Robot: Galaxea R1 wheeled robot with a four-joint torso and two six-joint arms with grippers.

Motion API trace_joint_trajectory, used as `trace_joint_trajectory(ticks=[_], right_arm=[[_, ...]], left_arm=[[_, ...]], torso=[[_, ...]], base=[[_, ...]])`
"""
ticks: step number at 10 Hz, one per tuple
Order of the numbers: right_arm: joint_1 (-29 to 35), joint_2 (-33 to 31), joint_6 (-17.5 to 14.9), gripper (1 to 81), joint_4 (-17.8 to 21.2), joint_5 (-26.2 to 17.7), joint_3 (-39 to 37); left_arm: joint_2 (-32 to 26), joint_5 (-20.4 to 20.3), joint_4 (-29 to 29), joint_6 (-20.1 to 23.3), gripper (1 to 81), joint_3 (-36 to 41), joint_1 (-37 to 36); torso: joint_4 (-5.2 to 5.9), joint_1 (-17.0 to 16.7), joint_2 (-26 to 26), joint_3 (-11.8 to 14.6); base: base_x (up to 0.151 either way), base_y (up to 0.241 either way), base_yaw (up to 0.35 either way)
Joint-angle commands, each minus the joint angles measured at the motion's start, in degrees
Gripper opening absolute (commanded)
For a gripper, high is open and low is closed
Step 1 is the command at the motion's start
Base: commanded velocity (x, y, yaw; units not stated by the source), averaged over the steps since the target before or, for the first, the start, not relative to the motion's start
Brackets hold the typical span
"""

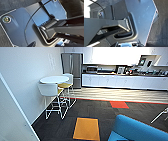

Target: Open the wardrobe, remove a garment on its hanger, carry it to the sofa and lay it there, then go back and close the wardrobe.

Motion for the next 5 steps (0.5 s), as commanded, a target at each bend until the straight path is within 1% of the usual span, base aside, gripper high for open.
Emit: trace_joint_trajectory(ticks=[1,5], right_arm=[[1.0,0.2,0.0,81.1,-0.4,-2.5,-0.2],[0.8,0.2,0.0,81.1,-0.3,-2.4,-0.2]], left_arm=[[0.3,2.1,0.7,0.5,81.1,0.1,-1.8],[0.3,2.1,0.7,0.5,81.1,0.2,-1.8]], torso=[[0.0,0.0,0.0,0.0],[0.0,0.0,0.0,0.0]], base=[[0.0,0.0,0.29],[0.0,0.0,0.291]])
